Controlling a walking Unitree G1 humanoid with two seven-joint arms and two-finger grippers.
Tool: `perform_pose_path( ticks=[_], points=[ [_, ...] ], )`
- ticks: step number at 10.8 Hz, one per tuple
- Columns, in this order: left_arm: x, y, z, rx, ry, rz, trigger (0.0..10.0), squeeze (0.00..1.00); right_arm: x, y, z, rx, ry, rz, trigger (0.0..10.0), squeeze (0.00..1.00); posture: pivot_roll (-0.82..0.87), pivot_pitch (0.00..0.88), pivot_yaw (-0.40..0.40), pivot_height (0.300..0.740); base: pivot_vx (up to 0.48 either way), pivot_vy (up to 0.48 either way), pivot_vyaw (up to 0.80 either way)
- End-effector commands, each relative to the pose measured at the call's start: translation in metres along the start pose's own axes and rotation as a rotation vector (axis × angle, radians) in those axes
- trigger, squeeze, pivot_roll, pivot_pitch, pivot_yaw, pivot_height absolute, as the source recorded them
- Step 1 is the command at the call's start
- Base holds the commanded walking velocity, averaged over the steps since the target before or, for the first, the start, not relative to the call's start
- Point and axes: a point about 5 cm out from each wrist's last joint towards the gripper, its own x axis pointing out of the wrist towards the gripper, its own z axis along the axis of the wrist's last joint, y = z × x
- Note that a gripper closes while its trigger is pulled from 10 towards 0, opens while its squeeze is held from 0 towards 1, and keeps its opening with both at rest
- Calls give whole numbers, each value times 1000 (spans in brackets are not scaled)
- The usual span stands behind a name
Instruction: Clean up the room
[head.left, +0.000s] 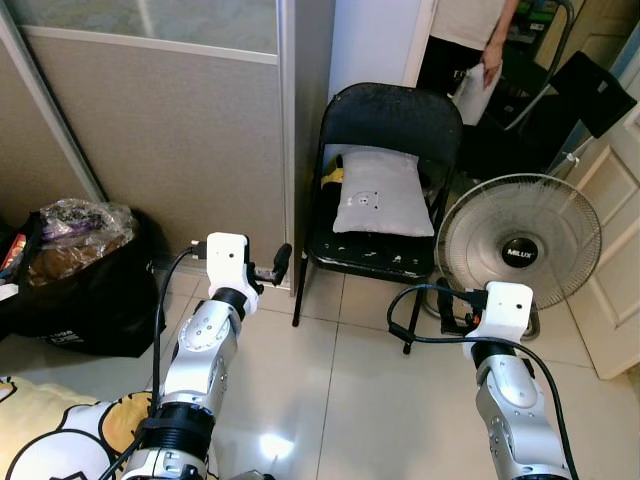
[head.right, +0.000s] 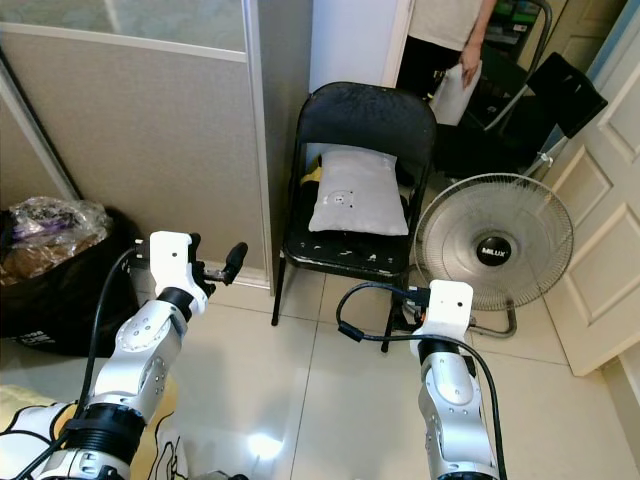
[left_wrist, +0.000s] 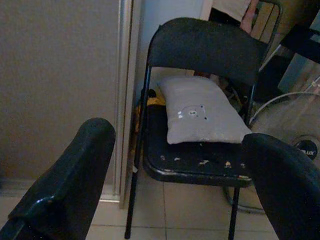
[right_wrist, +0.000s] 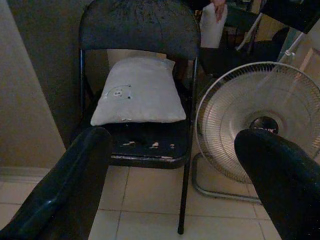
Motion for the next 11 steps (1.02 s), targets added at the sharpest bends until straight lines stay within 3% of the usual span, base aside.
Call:
perform_pose_path(
  ticks=[1, 5, 9, 10, 11],
  points=[
    [5, -2, 6, 13, -12, -15, 10000, 0, 1, -2, -1, 8, -7, -15, 10000, 0, -156, 0, 34, 740, 0, 0, 0],
    [9, -4, 7, 23, -14, -26, 10000, 0, -1, -1, -7, 14, 9, -20, 10000, 0, -160, 0, 46, 740, 0, 0, 0],
    [9, -1, 5, 25, -8, -11, 10000, 0, -6, -8, -4, 35, -30, -51, 10000, 0, -169, 0, 44, 740, -277, 0, 0],
    [9, -2, 4, 25, -7, -10, 10000, 0, -6, -8, -1, 53, -56, -45, 10000, 1000, -172, 0, 42, 740, -300, 0, 0],
    [9, -3, 4, 26, -8, -10, 10000, 0, -6, -8, 2, 30, -80, -40, 10000, 1000, -173, 0, 42, 740, -319, 0, 0]
  ],
)
